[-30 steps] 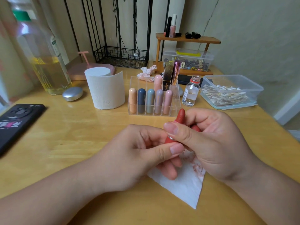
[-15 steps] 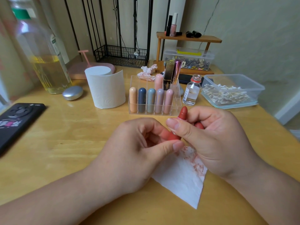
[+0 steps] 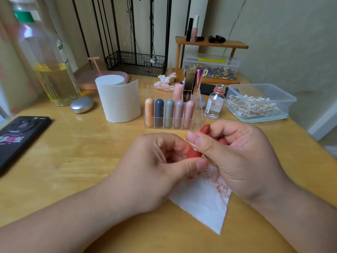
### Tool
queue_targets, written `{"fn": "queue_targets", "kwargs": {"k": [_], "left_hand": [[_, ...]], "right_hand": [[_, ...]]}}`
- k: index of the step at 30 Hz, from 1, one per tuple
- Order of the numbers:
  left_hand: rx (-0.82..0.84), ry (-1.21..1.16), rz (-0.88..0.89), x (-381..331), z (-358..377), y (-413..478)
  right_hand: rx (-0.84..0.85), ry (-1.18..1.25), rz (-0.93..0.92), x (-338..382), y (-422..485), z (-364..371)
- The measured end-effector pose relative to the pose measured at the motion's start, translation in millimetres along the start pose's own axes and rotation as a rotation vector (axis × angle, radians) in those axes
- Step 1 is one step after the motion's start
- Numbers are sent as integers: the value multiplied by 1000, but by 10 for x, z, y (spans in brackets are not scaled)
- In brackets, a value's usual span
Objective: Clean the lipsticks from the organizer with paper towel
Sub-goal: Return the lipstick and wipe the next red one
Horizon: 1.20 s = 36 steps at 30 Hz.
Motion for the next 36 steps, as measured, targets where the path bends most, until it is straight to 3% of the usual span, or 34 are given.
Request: {"fn": "queue_targets", "kwargs": {"k": [3,5,10,12,20,26,33,36], "left_hand": [[165,-66,-83,34,-2,-8],[176,-24,-65,62,5,-21],[-81,18,24,68,-5,-37],[-93,48,41,57,-26,-44],[232,-107,-95,92,12,-37],[22,-175,-25,109,20,-22],[3,-116,-87,146,-56,-15],[2,-119,-89,156,-58,-31]], "right_hand": [[43,56,26,-1,9,-13],[46,74,33,-8,19,-10],[24,-22,1,0,-15,33],[38,-27,-23,24,-26,43],[110,32,-32,14,8,-18],[94,-70,-13,-24,22,-3],[131,371,495,-263,167,-164],[105,499,506,-270,204,-230]]}}
Point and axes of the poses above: each hand's wrist, its own y-axis towards the middle knuckle, its own z-axis out of the palm, x = y × z, the point moved 3 cm from there along y, towards the middle knuckle, and after that the axes turned 15 degrees about -y, right-handed, at the moved point
